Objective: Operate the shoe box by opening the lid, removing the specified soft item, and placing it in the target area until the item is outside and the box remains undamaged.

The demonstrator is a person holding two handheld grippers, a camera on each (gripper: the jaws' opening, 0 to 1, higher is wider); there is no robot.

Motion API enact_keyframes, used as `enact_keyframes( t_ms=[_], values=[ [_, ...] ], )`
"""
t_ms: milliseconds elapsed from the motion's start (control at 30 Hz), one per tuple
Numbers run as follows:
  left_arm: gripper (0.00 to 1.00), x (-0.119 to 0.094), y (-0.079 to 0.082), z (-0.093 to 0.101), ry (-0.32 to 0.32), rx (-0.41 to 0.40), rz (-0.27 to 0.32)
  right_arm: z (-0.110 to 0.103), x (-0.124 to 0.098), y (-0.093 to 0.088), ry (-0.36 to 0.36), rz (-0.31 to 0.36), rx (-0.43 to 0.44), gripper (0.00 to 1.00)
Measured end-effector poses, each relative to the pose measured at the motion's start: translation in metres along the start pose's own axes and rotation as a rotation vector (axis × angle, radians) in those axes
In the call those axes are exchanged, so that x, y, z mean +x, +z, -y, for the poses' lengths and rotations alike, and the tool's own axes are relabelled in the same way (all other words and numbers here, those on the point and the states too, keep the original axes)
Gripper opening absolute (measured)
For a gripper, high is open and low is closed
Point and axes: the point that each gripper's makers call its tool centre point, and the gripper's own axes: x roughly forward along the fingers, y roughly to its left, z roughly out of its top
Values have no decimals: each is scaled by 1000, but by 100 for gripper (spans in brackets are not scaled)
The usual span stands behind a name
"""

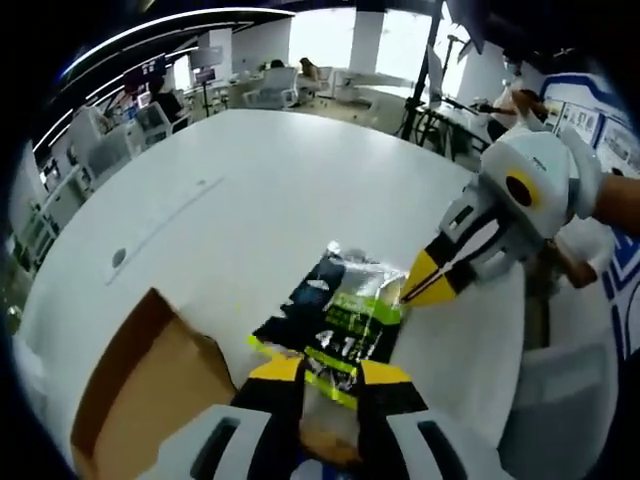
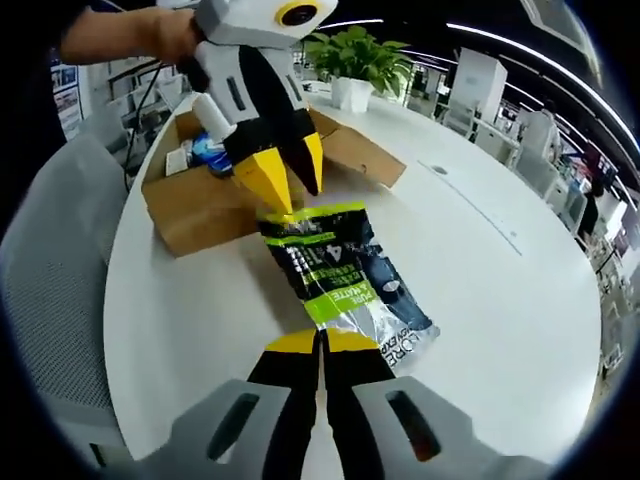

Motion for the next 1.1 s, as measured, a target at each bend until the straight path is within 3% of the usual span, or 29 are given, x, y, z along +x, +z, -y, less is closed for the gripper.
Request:
enact_keyframes(
  t_ms=[600,1100],
  values=[
    [25,-27,9,5,0,-19,89,2,2,-10,-5,-45,-35,0],
    [28,-75,2,-1,35,-64,192,-2,7,-9,-14,-72,-4,0]
  ],
)
